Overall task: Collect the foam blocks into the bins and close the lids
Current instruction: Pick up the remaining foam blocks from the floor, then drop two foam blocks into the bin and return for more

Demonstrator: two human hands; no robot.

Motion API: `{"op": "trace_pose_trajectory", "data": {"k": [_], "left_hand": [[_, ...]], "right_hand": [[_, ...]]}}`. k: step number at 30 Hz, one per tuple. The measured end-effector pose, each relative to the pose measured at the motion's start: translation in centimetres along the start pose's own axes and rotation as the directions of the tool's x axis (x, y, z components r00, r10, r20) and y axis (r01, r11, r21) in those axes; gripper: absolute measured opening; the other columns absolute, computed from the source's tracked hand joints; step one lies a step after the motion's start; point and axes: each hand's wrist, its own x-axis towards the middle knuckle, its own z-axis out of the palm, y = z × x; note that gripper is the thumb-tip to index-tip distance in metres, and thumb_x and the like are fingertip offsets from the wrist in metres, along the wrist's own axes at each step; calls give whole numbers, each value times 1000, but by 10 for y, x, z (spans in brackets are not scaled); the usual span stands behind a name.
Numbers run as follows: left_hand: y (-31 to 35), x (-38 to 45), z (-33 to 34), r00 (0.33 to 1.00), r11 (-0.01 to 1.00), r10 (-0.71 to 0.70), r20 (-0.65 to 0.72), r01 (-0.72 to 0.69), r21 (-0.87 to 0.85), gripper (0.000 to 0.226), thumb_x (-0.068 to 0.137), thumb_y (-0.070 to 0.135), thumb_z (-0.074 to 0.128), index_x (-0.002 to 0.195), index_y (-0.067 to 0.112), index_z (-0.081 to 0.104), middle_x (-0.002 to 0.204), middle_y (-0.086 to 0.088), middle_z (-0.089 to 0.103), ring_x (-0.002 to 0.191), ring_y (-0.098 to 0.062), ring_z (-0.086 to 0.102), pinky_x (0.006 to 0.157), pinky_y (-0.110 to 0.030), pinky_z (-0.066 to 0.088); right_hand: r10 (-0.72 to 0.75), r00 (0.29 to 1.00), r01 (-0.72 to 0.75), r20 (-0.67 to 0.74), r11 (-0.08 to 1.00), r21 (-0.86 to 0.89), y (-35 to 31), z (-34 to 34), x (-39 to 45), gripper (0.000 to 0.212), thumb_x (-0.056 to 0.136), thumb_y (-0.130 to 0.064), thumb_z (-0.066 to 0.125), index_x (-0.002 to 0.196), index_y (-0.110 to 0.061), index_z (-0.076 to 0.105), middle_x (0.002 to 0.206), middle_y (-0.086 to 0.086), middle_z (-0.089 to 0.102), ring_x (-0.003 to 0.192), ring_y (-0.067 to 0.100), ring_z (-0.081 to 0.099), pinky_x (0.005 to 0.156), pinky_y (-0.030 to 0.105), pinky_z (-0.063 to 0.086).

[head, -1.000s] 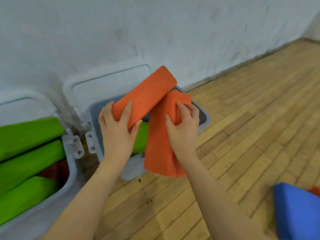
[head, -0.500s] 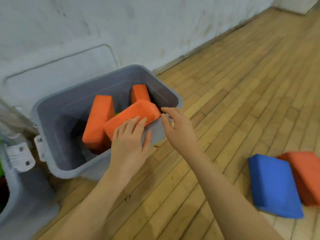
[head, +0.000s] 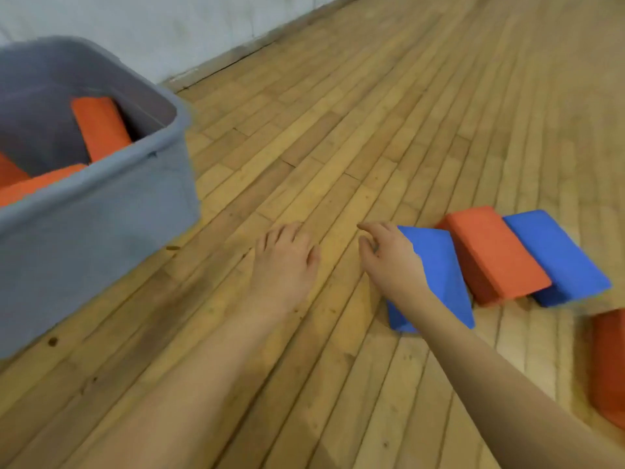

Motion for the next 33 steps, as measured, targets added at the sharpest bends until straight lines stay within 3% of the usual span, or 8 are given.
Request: {"op": "trace_pose_trajectory", "data": {"k": [4,9,14,17,20,24,29,33], "left_hand": [[69,3,80,992,992,109,68,-105,-64,50,84,40,33,112,14,65,114,-11,63,102,-32,59,88,-42,42],[128,-4,164,955,996,72,288,-54,-70,58,94,46,35,144,16,31,147,-8,33,129,-29,36,104,-36,26],[155,-18,198,919,992,-102,382,122,-28,79,94,49,41,149,10,0,149,-13,26,130,-31,35,102,-40,26],[162,-25,199,949,935,-123,290,209,-288,85,89,45,53,149,8,6,153,-8,23,137,-25,29,108,-45,25],[170,-23,191,993,904,-51,111,94,-418,86,80,56,50,149,16,16,154,-3,24,139,-18,27,109,-38,27],[181,-8,180,998,831,-60,9,55,-553,77,82,36,67,146,18,27,149,3,32,137,-10,26,109,-24,26],[192,-13,181,992,912,-95,-79,55,-407,72,83,50,43,145,18,31,150,4,33,132,-21,35,105,-32,32],[196,-12,193,982,998,19,-186,-31,-59,63,84,42,50,140,14,42,145,2,42,120,-42,43,93,-51,42]], "right_hand": [[144,988,-148,-45,985,-90,116,0,-24,38,92,-25,54,128,-15,56,127,9,53,113,34,51,92,45,43],[395,916,-379,62,907,-181,222,-2,-62,61,87,-47,56,143,-31,36,147,13,29,130,39,34,105,49,33],[313,932,-336,185,935,109,254,7,-75,69,88,-44,58,148,-30,25,141,12,33,131,27,35,106,40,32],[265,958,-279,110,950,138,258,6,-80,64,89,-44,56,146,-34,29,137,12,37,128,27,38,106,46,33],[253,967,-252,27,937,241,256,-2,-84,57,90,-47,52,142,-45,30,136,4,37,127,21,39,106,51,30],[189,982,-183,-22,970,160,257,-17,-78,49,94,-48,44,141,-45,31,133,-3,42,115,17,48,99,33,20],[226,959,-252,-172,956,-148,296,-34,-59,46,94,-45,46,138,-34,43,147,0,37,130,32,35,103,45,21],[252,962,-271,-101,907,-323,333,-34,-43,63,89,-54,49,146,-38,25,158,3,10,142,41,4,110,61,3]]}}
